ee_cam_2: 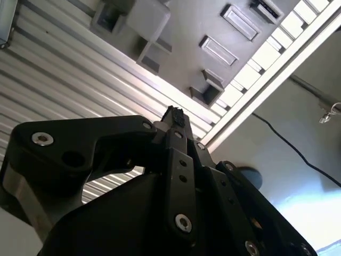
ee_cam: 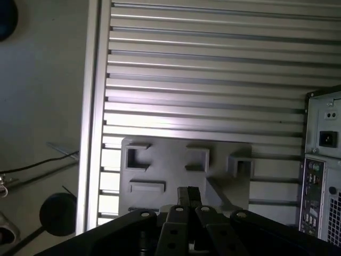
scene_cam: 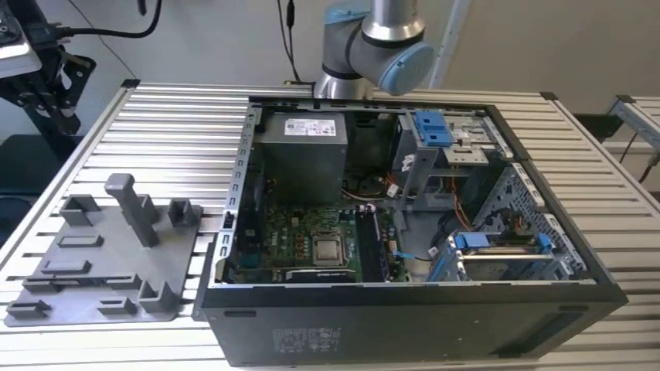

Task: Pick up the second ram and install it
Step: 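Reach for the second ram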

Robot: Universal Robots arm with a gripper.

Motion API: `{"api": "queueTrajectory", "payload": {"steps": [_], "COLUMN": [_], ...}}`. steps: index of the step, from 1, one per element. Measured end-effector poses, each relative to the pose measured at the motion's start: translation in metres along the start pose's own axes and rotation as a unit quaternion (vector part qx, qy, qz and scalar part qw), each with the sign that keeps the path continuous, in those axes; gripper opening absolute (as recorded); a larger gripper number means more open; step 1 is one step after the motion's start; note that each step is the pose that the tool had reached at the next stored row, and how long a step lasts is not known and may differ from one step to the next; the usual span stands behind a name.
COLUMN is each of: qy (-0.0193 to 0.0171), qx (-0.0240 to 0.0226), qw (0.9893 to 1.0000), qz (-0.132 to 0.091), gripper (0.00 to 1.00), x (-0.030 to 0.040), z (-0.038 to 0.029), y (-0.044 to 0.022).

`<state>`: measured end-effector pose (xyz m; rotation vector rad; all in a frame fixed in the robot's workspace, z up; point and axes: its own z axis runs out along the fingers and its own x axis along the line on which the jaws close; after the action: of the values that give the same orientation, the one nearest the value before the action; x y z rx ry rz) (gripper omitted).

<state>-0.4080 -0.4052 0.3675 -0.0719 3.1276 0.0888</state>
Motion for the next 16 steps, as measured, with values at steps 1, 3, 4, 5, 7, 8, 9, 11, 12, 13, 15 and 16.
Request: {"api": "queueTrajectory", "payload": {"steps": [1,3,4,5,7,8,9,11,12,13,15,16], "qy": [0.0001,0.0001,0.0002,0.0001,0.0002,0.0002,0.0002,0.0003,0.0003,0.0002,0.0002,0.0003], "qx": [0.0,0.0,0.0,0.0,0.0,0.0,0.0,0.0,0.0,0.0,0.0,0.0], "qw": [1.0,1.0,1.0,1.0,1.0,1.0,1.0,1.0,1.0,1.0,1.0,1.0], "qz": [0.0,0.0,0.0,0.0,0.0,0.0,0.0,0.0,0.0,0.001,0.001,0.001], "gripper": [0.11,0.11,0.11,0.11,0.11,0.11,0.11,0.11,0.11,0.11,0.11,0.11], "x": [0.0001,0.0003,0.0003,0.0004,0.0007,0.0008,0.001,0.0014,0.0016,0.0019,0.0024,0.0026], "z": [-0.0001,-0.0002,-0.0003,-0.0003,-0.0004,-0.0004,-0.0004,-0.0006,-0.0006,-0.0006,-0.0006,-0.0007], "y": [-0.0017,-0.0055,-0.0072,-0.0089,-0.0126,-0.0148,-0.0169,-0.0212,-0.0233,-0.0256,-0.0301,-0.0324]}}
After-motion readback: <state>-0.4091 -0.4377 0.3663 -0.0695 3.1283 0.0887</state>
